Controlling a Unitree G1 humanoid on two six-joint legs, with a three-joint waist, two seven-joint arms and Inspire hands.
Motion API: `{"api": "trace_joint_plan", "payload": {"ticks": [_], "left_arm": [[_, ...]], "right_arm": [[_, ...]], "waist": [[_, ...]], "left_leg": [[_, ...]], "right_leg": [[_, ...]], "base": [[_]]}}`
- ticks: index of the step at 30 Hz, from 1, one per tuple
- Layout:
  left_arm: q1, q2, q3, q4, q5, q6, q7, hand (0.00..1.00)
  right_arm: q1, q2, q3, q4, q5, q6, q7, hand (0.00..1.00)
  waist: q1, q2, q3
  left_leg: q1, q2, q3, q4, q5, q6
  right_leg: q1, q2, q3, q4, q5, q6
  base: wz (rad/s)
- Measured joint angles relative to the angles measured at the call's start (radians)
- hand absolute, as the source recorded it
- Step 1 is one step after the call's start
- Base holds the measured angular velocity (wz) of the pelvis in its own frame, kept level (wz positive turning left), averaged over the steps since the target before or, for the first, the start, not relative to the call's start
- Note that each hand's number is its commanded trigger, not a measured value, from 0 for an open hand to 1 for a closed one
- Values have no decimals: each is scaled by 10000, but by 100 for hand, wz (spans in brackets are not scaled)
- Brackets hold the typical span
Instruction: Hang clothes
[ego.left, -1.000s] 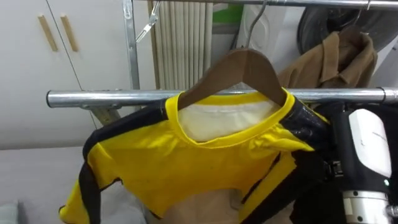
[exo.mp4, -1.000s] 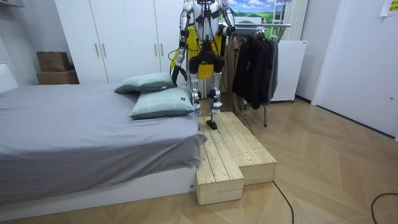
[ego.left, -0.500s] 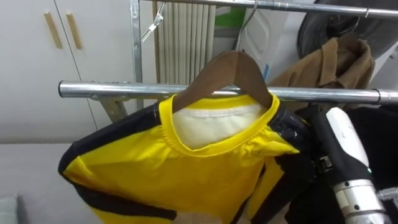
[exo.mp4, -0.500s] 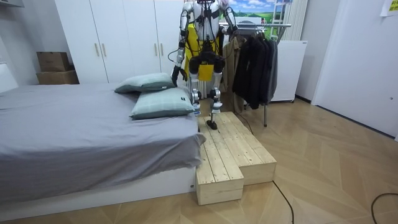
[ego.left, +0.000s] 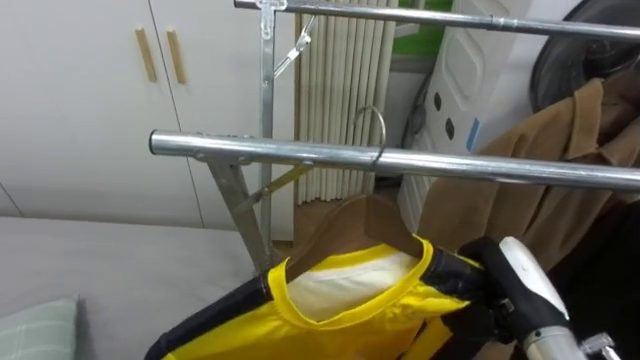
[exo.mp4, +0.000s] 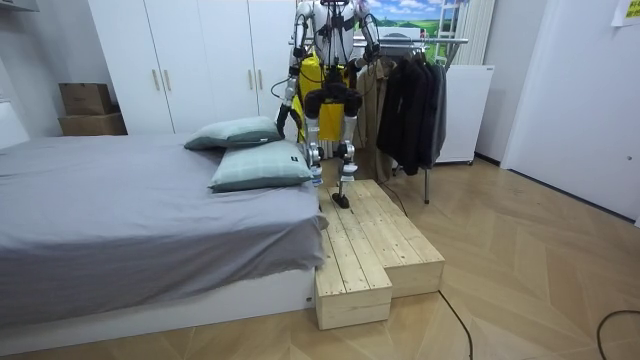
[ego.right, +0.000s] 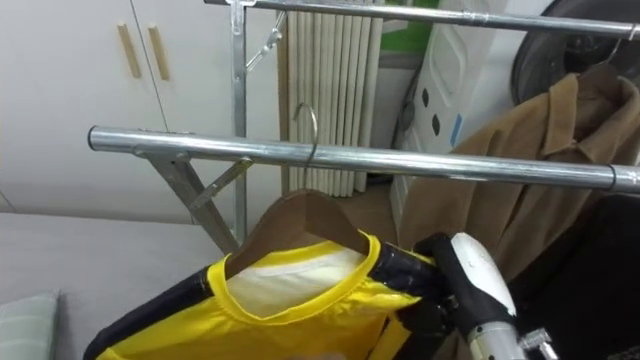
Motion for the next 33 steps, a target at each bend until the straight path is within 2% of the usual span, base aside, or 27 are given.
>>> {"api": "trace_joint_plan", "payload": {"ticks": [9, 17, 19, 22, 33], "left_arm": [[4, -26, 12, -17, -6, 50, 2, 0], [52, -100, 129, -49, -2, 62, -1, 0], [138, -117, 224, -41, -11, 61, -1, 0], [203, -133, 229, -44, 0, 60, 0, 0], [209, -138, 231, -50, -1, 104, -9, 0]], "right_arm": [[1, 430, -46, 988, 287, 5, -32, 100], [1, 586, -45, 1323, 389, -22, -142, 100], [-52, 733, -27, 2048, 652, -298, -229, 100], [-65, 875, -30, 2716, 711, -370, -343, 100], [-106, 925, -30, 3172, 711, -519, -532, 100]], "waist": [[-21, 14, 5], [-28, 75, -5], [-31, 59, -13], [-79, 60, -21], [-124, 173, -17]], "left_leg": [[-4, -11, 9, -19, -1, 1], [58, -13, -6, -99, 0, 0], [213, -24, -17, -111, 0, 1], [337, -49, -94, -114, -3, 5], [355, -52, -128, -113, -4, 6]], "right_leg": [[-1, -7, -7, 10, -12, 12], [62, -12, -29, 6, -13, 12], [201, -22, -40, -12, -93, -4], [348, -38, -40, -10, -180, 29], [373, -39, -64, 6, -168, 11]], "base": [[0], [0], [4], [8], [1]]}}
